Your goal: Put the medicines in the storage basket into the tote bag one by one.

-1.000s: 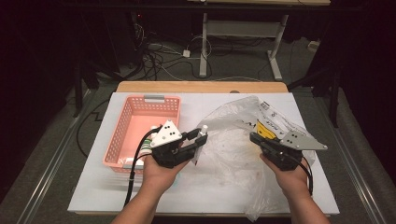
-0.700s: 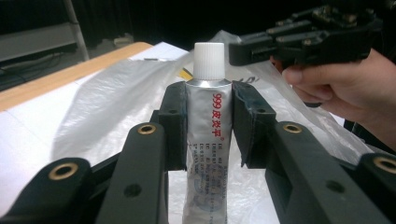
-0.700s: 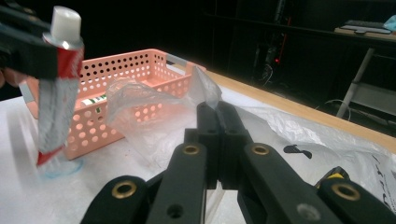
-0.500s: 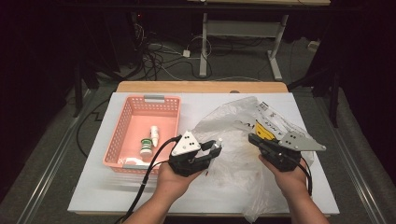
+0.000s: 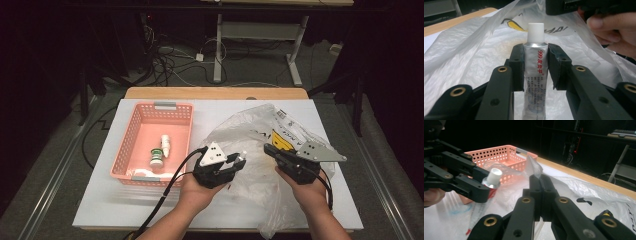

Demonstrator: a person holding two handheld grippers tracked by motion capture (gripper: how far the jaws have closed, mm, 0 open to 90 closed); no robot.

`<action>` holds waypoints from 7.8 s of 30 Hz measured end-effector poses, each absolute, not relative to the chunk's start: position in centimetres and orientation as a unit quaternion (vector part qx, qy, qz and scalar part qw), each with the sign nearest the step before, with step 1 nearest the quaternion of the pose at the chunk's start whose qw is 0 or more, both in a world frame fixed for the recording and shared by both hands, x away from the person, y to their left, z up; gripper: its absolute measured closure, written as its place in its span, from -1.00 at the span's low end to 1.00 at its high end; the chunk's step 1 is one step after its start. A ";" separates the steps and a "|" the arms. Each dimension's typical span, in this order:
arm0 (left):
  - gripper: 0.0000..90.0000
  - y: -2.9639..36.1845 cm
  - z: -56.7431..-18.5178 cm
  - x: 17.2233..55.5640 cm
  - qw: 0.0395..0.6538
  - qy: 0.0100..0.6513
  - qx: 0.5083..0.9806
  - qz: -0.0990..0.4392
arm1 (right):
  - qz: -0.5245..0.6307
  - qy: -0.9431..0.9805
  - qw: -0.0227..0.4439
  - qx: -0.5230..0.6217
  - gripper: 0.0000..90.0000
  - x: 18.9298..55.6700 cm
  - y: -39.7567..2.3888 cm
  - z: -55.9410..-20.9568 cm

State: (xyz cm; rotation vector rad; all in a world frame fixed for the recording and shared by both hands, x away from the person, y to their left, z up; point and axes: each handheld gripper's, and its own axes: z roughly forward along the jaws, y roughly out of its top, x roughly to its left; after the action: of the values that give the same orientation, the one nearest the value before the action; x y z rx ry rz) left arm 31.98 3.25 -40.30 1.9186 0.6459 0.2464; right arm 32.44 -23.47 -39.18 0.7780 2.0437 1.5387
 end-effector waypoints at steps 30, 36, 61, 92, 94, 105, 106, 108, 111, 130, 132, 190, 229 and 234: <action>0.47 -2.9 -43.8 36.2 0.493 0.284 0.812 0.129 | 0.569 0.734 0.234 0.288 1.00 32.7 -24.3 -38.7; 0.47 -3.6 -44.3 36.9 0.491 0.292 0.811 0.129 | 0.570 0.733 0.233 0.288 1.00 32.7 -24.3 -38.7; 0.42 -5.5 -46.8 39.1 0.478 0.307 0.814 0.120 | 0.570 0.730 0.232 0.297 1.00 33.2 -24.7 -39.0; -0.65 0.6 -44.3 32.8 0.480 0.269 0.832 0.071 | 0.567 0.729 0.236 0.300 1.00 33.0 -25.0 -39.0; -0.69 1.2 -44.2 32.4 0.482 0.273 0.830 0.072 | 0.567 0.730 0.236 0.300 1.00 32.9 -24.9 -39.0; -1.00 4.3 -43.6 30.6 0.483 0.285 0.824 0.085 | 0.567 0.730 0.236 0.301 1.00 32.9 -24.8 -39.0; -1.00 4.7 -43.6 30.5 0.485 0.286 0.822 0.086 | 0.566 0.730 0.237 0.301 1.00 32.9 -24.8 -39.0; -1.00 5.3 -43.5 30.4 0.486 0.289 0.820 0.093 | 0.567 0.729 0.238 0.301 1.00 32.9 -24.7 -39.0; -1.00 6.2 -43.3 30.4 0.487 0.296 0.816 0.095 | 0.567 0.729 0.237 0.302 1.00 32.9 -24.8 -39.0; -1.00 11.7 -41.9 29.8 0.477 0.338 0.800 0.131 | 0.567 0.729 0.240 0.300 1.00 32.8 -24.9 -39.0; -1.00 12.4 -41.9 29.8 0.476 0.345 0.798 0.133 | 0.568 0.729 0.237 0.301 1.00 32.8 -24.9 -39.0; -1.00 23.3 -40.4 35.0 0.385 0.499 0.757 0.175 | 0.564 0.730 0.238 0.302 1.00 32.7 -25.1 -39.1; -0.12 22.1 -44.3 43.6 0.149 0.624 0.764 -0.074 | 0.568 0.727 0.238 0.303 1.00 32.7 -25.2 -39.0; 0.04 21.5 -44.5 43.8 0.138 0.621 0.768 -0.080 | 0.567 0.728 0.238 0.304 1.00 32.7 -25.2 -39.0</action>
State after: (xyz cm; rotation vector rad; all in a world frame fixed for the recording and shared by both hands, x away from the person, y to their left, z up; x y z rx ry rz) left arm 43.80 21.51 -44.45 2.2212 1.7957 -0.2305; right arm 32.66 -25.18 -38.97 0.8314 1.9932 1.5532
